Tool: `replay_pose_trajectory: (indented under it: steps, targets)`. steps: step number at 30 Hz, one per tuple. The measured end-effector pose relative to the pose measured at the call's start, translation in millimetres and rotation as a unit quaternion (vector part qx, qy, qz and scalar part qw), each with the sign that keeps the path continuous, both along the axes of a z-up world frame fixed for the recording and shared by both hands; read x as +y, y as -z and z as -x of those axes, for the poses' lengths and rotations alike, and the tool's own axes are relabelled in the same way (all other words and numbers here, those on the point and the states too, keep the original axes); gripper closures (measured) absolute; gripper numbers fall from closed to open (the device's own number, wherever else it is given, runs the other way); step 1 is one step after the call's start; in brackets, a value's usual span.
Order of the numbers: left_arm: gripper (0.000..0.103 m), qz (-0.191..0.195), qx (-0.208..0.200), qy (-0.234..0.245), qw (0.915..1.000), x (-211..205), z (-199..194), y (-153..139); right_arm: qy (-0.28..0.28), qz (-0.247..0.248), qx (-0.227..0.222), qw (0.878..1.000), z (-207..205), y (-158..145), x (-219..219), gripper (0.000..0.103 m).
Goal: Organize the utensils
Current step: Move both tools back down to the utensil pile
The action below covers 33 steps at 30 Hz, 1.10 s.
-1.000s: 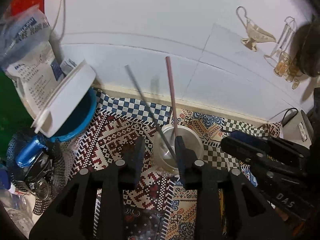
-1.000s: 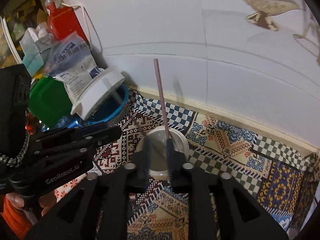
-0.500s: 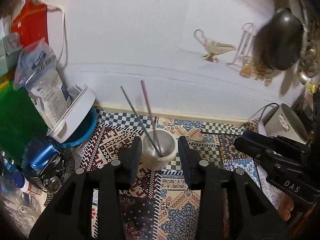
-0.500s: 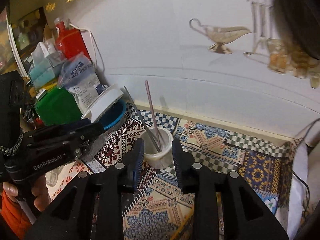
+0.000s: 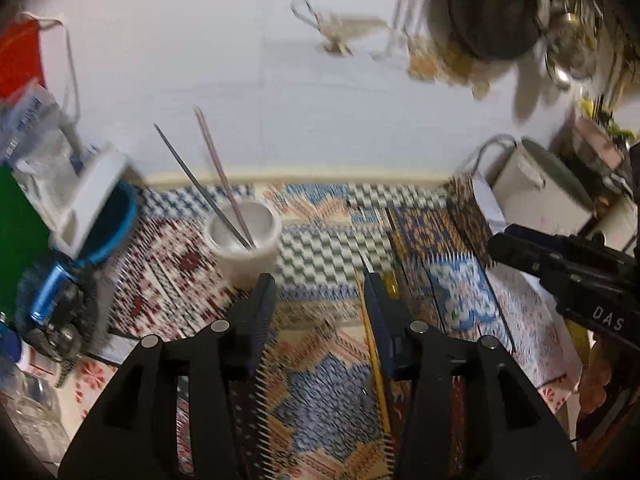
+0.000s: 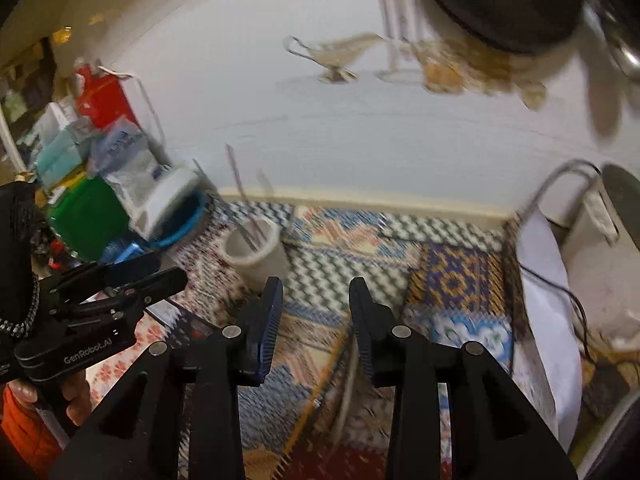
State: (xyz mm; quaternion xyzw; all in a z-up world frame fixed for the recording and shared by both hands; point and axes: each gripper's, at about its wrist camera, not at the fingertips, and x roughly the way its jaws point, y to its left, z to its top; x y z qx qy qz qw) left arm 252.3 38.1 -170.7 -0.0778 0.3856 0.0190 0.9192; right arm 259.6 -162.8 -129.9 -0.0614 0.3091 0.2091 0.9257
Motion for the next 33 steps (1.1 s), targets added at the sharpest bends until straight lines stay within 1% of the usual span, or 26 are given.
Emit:
replay_pose_trajectory:
  steps: [5, 8, 13, 17, 20, 27, 30, 31, 33]
  targets:
    - [0.058, 0.017, 0.052, 0.015, 0.9984, -16, -11, 42, 0.032, 0.005, 0.039, 0.999, -4, 27, -24, 0.072]
    - [0.058, 0.020, 0.084, 0.017, 0.9962, -26, -16, 68, 0.046, 0.011, 0.062, 0.997, -8, 44, -36, 0.072]
    - [0.058, 0.032, 0.128, 0.014, 0.9912, -33, -20, 105, 0.068, 0.019, 0.125, 0.990, -27, 88, -53, 0.072]
    - [0.058, 0.028, 0.150, 0.010, 0.9882, -35, -22, 123, 0.071, 0.021, 0.171, 0.982, -42, 119, -57, 0.072]
    - [0.058, 0.027, 0.161, 0.009, 0.9865, -35, -23, 131, 0.067, 0.009, 0.199, 0.978, -53, 134, -56, 0.072]
    - [0.058, 0.034, 0.173, 0.006, 0.9844, -31, -26, 142, 0.054, 0.001, 0.224, 0.973, -79, 149, -38, 0.072]
    - [0.058, 0.041, 0.172, 0.007, 0.9842, -29, -27, 142, 0.054, -0.008, 0.234, 0.971, -91, 153, -34, 0.080]
    - [0.058, 0.046, 0.171, 0.009, 0.9841, -29, -28, 141, 0.055, -0.011, 0.233, 0.971, -93, 152, -32, 0.081]
    - [0.058, 0.055, 0.170, 0.013, 0.9839, -30, -30, 140, 0.051, -0.015, 0.237, 0.970, -99, 152, -30, 0.090]
